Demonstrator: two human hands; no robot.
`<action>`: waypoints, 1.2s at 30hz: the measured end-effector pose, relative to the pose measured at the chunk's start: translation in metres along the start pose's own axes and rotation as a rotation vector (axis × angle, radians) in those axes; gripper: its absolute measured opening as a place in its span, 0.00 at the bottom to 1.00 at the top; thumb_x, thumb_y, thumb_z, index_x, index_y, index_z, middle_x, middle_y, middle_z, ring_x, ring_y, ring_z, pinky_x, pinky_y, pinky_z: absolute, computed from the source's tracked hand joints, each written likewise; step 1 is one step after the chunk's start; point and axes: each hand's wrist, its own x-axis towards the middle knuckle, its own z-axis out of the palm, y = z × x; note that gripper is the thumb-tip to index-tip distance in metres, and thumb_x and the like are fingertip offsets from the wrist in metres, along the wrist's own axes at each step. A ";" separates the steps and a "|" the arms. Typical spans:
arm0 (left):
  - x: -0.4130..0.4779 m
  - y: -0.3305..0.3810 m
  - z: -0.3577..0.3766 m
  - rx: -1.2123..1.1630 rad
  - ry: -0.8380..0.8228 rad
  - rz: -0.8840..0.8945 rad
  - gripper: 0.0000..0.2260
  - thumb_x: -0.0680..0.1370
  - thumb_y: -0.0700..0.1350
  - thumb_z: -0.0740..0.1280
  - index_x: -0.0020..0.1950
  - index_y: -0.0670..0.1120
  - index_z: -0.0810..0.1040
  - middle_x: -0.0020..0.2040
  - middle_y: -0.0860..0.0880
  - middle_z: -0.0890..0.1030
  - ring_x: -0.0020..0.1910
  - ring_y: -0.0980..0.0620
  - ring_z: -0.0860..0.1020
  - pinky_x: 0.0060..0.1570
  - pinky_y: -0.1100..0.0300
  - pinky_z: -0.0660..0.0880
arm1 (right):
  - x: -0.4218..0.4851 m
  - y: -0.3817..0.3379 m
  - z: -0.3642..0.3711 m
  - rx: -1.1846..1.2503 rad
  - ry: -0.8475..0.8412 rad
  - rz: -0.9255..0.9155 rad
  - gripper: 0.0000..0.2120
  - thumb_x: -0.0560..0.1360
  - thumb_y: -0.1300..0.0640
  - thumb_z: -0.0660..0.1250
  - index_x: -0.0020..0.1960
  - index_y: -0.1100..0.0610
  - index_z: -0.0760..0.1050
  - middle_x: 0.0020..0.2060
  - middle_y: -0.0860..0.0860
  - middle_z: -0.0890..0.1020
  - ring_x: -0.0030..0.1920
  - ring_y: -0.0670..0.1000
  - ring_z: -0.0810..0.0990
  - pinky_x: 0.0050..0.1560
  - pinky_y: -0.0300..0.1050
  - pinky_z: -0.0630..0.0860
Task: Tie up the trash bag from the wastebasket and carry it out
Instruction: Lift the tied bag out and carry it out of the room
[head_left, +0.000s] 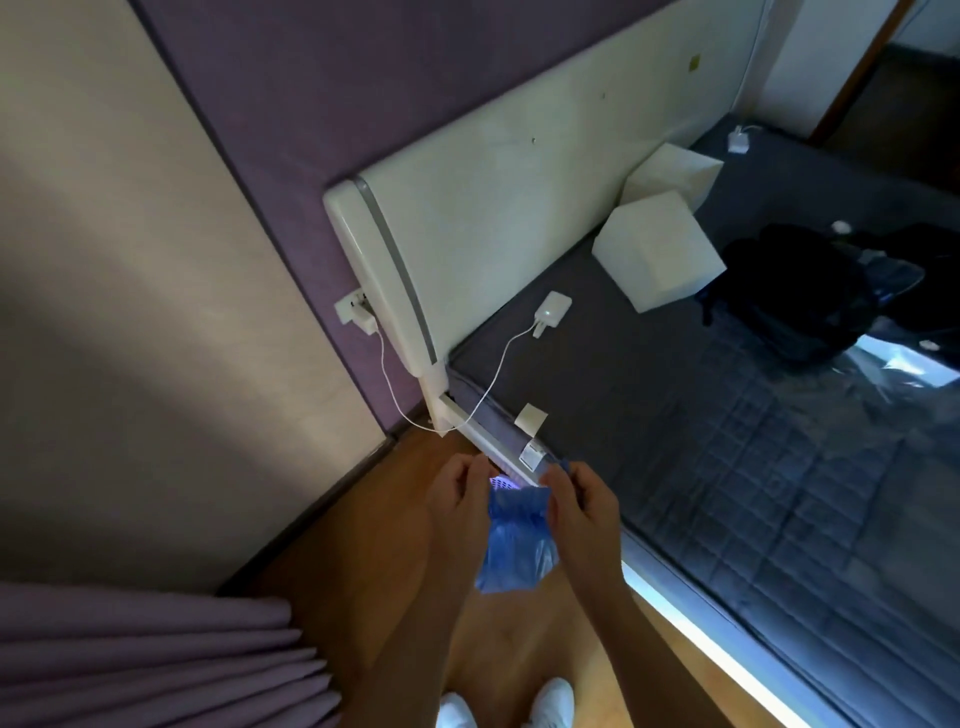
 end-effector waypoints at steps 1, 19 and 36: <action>-0.007 0.001 0.001 0.021 0.053 0.044 0.14 0.83 0.45 0.58 0.52 0.35 0.77 0.41 0.46 0.76 0.32 0.57 0.70 0.35 0.74 0.70 | -0.006 -0.003 -0.001 0.009 0.008 -0.013 0.10 0.79 0.57 0.64 0.39 0.54 0.76 0.33 0.53 0.79 0.35 0.46 0.80 0.40 0.37 0.78; -0.034 0.078 0.102 -0.098 -0.114 0.254 0.09 0.82 0.41 0.60 0.48 0.38 0.77 0.38 0.48 0.77 0.34 0.59 0.72 0.38 0.71 0.71 | -0.009 -0.036 -0.118 0.088 0.298 -0.109 0.14 0.79 0.62 0.65 0.34 0.60 0.72 0.27 0.50 0.72 0.29 0.43 0.72 0.34 0.34 0.71; -0.043 0.123 0.272 -0.223 -0.841 0.428 0.13 0.79 0.45 0.65 0.34 0.50 0.77 0.27 0.54 0.74 0.30 0.52 0.71 0.36 0.52 0.70 | -0.059 -0.027 -0.246 -0.024 1.224 0.103 0.19 0.77 0.54 0.65 0.34 0.65 0.65 0.25 0.48 0.63 0.27 0.44 0.61 0.29 0.41 0.61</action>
